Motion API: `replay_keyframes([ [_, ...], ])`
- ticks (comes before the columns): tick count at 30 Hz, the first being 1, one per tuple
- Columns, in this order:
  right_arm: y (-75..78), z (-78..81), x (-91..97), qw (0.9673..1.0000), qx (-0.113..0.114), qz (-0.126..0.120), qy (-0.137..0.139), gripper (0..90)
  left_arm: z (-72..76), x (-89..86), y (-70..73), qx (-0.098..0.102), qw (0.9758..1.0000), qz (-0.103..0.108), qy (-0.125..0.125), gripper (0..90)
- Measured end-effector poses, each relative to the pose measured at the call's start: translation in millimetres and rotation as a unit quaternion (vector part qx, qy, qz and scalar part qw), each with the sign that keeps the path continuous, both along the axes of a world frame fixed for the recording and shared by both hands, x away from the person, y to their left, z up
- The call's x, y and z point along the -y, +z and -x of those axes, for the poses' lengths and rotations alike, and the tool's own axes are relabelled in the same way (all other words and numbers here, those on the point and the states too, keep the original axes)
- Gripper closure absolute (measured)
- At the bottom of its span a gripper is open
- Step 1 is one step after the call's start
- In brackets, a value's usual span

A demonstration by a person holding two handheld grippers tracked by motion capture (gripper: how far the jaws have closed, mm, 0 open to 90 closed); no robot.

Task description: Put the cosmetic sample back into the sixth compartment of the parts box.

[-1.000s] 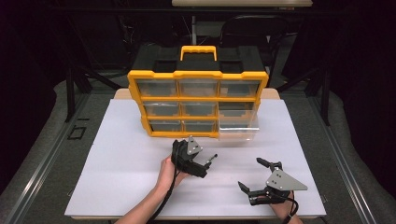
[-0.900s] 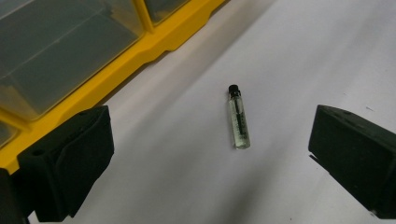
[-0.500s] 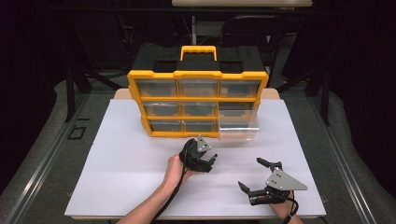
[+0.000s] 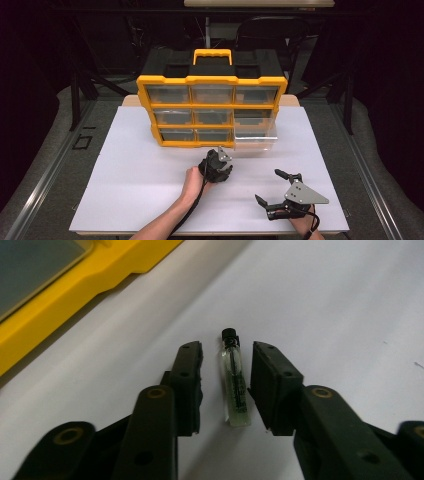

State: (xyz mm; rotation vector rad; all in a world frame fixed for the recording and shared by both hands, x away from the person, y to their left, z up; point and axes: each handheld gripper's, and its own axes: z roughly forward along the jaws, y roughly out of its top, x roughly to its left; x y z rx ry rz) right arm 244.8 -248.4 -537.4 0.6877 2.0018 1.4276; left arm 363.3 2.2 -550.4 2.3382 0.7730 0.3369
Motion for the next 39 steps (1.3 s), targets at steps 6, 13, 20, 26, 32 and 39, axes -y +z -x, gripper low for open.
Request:
replay_keyframes([
  [6,-0.3,0.0,-0.7,1.0000,0.002,0.006,0.002,0.8,-0.9,2.4,-3.1,-0.002,1.0000,0.005,0.004,72.8],
  [13,-0.3,0.0,-0.4,1.0000,0.002,0.003,0.000,0.8,-0.1,3.1,-4.1,-0.010,0.9999,0.012,0.004,80.1],
  [20,-0.2,0.1,-0.2,1.0000,0.002,0.002,0.002,0.9,-1.4,1.2,-3.5,-0.015,0.9997,0.017,0.001,80.8],
  [26,-0.1,0.1,0.0,1.0000,0.001,0.002,0.000,0.9,-0.3,-2.7,0.5,-0.013,0.9996,0.025,-0.001,80.9],
  [32,-0.1,0.0,0.5,1.0000,0.001,0.002,-0.002,0.9,0.1,-7.0,5.3,-0.007,0.9997,0.023,-0.004,80.8],
  [39,-0.3,-0.2,0.4,1.0000,0.000,0.002,-0.001,0.9,0.8,-13.6,9.2,-0.005,0.9996,0.027,-0.007,80.9],
])
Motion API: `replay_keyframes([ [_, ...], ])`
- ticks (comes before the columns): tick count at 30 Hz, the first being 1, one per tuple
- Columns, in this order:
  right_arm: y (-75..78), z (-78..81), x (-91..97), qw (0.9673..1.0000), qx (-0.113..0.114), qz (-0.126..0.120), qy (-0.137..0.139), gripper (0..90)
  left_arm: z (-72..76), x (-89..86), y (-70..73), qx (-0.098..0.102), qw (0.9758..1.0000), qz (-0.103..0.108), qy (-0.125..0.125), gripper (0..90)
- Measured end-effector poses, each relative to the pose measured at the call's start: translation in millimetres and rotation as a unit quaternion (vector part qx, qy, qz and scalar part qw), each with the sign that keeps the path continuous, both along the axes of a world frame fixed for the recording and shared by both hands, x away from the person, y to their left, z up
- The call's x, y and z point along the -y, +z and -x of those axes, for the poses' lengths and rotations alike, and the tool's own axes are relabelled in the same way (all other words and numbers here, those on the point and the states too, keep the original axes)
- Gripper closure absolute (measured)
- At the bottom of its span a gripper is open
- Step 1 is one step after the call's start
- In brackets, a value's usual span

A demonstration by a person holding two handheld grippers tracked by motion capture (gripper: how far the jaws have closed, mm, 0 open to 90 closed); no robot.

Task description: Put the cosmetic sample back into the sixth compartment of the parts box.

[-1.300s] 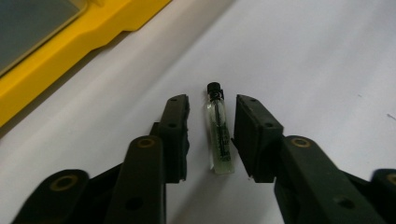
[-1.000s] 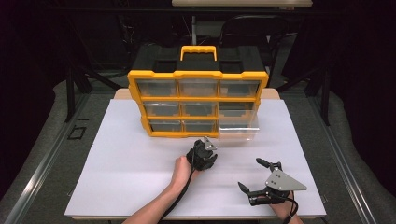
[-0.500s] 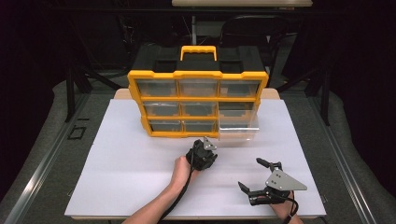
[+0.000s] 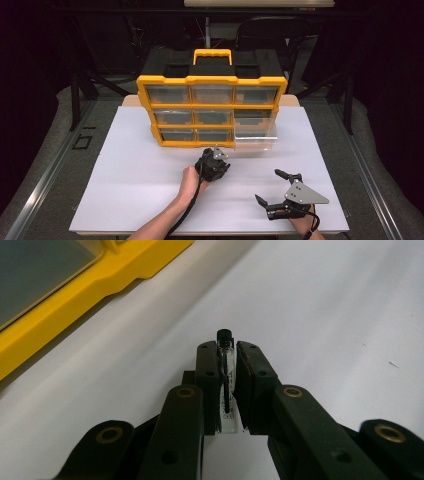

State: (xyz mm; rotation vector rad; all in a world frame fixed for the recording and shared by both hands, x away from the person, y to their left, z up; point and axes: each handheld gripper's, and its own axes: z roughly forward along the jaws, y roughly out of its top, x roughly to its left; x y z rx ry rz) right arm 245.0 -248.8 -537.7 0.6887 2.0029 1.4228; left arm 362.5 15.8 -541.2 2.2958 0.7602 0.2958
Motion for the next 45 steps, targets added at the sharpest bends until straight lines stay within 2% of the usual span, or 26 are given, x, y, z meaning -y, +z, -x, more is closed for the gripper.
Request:
replay_keyframes([
  [9,-0.1,-0.2,-0.2,1.0000,0.000,-0.001,0.000,1.0,1.7,-8.6,8.3,0.000,0.9999,0.001,-0.011,80.9],
  [24,0.2,-0.1,0.8,1.0000,0.001,-0.002,0.000,1.0,-1.0,-24.1,18.1,0.001,0.9999,0.003,-0.014,81.0],
  [40,0.1,0.0,0.4,1.0000,0.000,-0.005,0.003,0.9,-7.4,-34.9,32.5,-0.010,0.9996,0.005,-0.025,81.0],
  [45,0.2,0.0,0.3,1.0000,0.000,-0.004,0.002,0.9,-9.9,-36.5,38.5,-0.011,0.9995,-0.001,-0.031,81.0],
])
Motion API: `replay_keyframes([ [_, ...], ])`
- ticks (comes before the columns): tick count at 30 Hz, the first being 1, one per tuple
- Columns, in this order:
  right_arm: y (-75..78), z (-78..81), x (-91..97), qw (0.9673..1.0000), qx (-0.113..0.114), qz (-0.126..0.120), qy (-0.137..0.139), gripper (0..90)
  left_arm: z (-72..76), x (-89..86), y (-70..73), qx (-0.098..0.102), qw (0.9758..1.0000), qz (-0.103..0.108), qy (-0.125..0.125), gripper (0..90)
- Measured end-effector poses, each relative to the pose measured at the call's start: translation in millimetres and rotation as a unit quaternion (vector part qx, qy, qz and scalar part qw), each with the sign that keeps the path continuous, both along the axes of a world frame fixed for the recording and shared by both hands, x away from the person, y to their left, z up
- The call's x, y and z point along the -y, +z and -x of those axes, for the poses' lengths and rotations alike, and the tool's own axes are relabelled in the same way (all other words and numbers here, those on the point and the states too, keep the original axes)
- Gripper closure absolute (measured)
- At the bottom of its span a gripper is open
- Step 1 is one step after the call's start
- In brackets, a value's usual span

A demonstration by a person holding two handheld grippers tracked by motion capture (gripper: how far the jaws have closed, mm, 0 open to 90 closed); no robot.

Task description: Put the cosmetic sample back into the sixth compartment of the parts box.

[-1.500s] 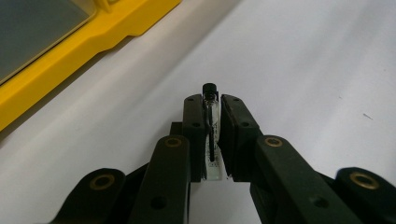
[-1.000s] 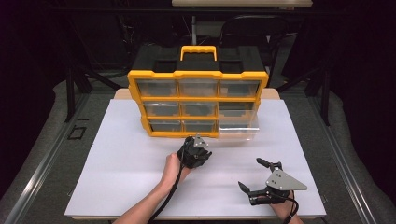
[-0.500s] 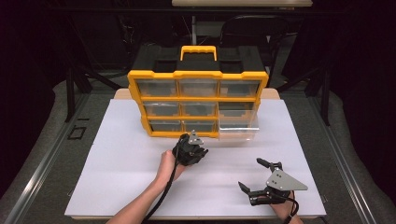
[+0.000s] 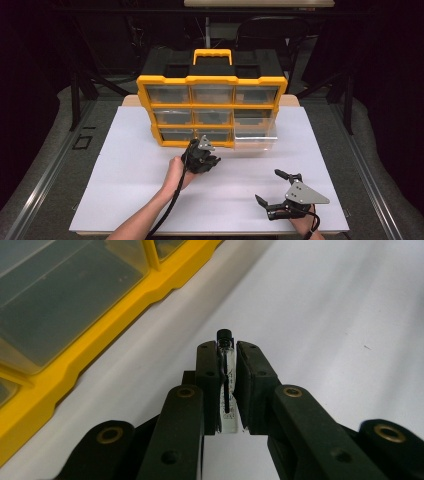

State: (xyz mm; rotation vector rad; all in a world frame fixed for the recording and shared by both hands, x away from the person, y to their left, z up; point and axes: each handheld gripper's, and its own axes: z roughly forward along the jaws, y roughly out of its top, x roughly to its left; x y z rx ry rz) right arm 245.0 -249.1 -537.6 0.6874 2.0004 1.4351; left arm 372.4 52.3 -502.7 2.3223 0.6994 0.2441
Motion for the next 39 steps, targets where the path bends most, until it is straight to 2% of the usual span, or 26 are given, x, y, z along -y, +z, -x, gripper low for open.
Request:
replay_keyframes([
  [20,0.0,-0.1,0.9,1.0000,-0.003,-0.002,0.001,0.7,-10.5,-8.5,20.5,0.001,0.9996,-0.007,-0.027,81.0],
  [23,-0.2,-0.4,1.0,1.0000,-0.003,-0.001,0.001,0.7,-13.3,-8.6,24.6,-0.003,0.9995,-0.019,-0.024,81.0],
  [27,-0.3,-0.3,0.9,1.0000,-0.004,-0.001,0.001,0.7,-14.8,-9.2,28.4,-0.002,0.9994,-0.024,-0.027,81.0],
  [39,-0.4,-0.7,0.6,1.0000,-0.005,-0.002,0.002,0.7,-17.9,-12.4,44.1,0.006,0.9991,-0.023,-0.034,81.0],
])
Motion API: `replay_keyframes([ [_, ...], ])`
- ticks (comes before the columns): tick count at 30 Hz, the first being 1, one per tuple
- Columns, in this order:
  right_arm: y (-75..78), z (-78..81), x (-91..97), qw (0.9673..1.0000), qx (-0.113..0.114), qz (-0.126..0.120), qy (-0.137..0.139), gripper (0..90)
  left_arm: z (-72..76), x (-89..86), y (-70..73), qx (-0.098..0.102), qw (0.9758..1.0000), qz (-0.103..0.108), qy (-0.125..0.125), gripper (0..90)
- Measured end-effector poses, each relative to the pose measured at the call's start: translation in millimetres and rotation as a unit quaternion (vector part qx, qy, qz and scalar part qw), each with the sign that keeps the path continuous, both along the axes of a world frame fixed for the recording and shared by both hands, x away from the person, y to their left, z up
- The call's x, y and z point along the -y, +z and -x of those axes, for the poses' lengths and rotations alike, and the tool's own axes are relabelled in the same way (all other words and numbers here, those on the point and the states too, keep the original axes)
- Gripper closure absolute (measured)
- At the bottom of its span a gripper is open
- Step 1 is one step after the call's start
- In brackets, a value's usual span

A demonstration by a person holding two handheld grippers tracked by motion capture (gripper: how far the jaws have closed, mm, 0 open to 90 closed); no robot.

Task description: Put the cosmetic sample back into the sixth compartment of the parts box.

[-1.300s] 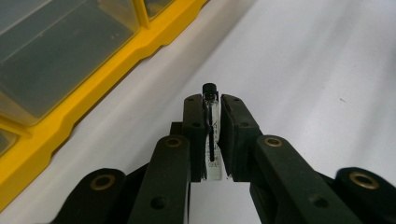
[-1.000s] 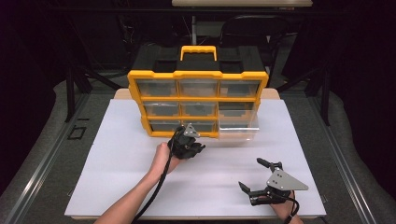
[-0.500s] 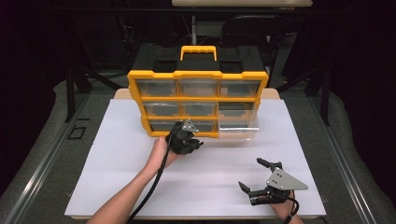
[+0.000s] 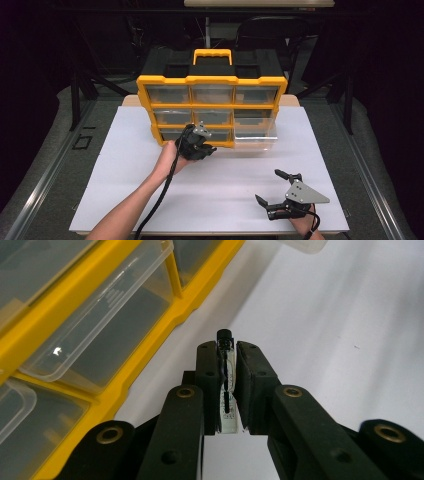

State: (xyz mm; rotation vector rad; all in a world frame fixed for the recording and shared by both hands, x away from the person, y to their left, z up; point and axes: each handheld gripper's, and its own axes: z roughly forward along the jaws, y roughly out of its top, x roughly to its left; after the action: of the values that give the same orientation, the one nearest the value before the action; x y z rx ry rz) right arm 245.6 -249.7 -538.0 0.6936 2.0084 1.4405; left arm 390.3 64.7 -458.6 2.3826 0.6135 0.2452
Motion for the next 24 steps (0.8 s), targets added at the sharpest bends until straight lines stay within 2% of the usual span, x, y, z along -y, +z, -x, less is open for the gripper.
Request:
replay_keyframes([
  [7,-0.5,-0.8,0.0,1.0000,-0.003,-0.002,0.000,0.7,-2.3,-4.3,9.3,0.001,0.9999,0.014,0.001,81.0],
  [17,-0.2,-0.5,0.3,1.0000,-0.002,0.000,-0.001,0.7,-4.9,-8.1,24.7,0.017,0.9995,0.026,0.009,81.0],
  [24,-0.2,-0.7,0.3,1.0000,-0.001,0.001,0.000,0.8,-6.6,-9.9,32.9,0.022,0.9992,0.033,0.011,81.0],
])
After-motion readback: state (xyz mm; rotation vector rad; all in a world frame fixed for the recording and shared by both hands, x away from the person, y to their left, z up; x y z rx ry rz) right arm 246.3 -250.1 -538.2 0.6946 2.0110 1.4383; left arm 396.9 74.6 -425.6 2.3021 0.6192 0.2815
